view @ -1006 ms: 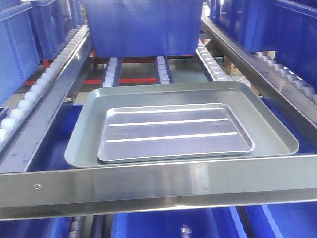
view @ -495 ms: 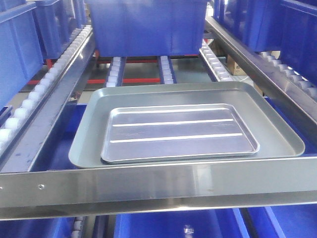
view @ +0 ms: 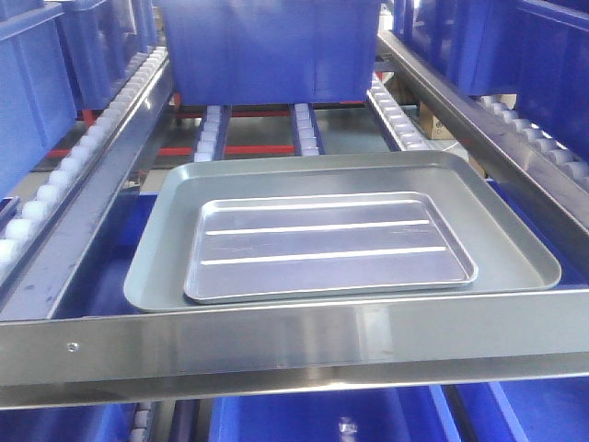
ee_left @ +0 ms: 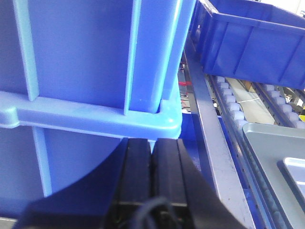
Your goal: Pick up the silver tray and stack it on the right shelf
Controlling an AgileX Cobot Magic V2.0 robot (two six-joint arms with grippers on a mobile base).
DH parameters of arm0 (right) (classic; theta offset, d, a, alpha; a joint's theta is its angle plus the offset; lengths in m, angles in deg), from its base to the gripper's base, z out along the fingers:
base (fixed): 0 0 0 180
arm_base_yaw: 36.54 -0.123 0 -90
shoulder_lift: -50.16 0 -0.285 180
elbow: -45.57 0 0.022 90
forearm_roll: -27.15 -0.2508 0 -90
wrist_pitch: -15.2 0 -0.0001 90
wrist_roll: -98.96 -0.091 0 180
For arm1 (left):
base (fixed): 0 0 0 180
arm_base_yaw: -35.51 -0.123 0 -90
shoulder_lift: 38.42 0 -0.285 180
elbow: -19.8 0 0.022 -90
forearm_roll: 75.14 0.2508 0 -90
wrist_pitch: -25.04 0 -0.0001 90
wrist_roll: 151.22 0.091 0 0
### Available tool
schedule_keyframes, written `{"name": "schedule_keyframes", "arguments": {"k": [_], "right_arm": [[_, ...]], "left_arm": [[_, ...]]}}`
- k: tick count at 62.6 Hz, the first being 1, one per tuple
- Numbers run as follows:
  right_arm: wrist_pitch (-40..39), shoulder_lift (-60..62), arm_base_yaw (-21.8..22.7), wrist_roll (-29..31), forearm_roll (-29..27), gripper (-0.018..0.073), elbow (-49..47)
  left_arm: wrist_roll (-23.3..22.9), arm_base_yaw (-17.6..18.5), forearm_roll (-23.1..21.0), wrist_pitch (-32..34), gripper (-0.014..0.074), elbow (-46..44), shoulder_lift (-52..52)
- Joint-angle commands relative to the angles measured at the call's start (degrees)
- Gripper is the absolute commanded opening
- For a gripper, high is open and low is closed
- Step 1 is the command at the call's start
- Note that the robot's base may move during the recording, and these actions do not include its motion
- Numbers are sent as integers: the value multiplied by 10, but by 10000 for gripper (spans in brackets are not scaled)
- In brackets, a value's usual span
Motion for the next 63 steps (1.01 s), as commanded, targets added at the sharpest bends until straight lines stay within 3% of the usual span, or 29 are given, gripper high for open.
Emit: {"name": "schedule_keyframes", "arguments": {"k": [1,26,36,48,63], "right_arm": [[-53,-6,2,6,10,57,-15],[-53,-6,7,9,23,57,-14],[-74,4,73,19,17,57,16],[-179,63,178,138,-83,57,114],[-316,131,215,145,-93,57,248]], "left_arm": [[2,-1,-5,52,-92,10,10],[2,-1,-5,52,-92,10,10],[2,-1,-5,52,-92,10,10],[2,-1,-5,52,-92,10,10],[2,-1,-5,52,-92,10,10]]}}
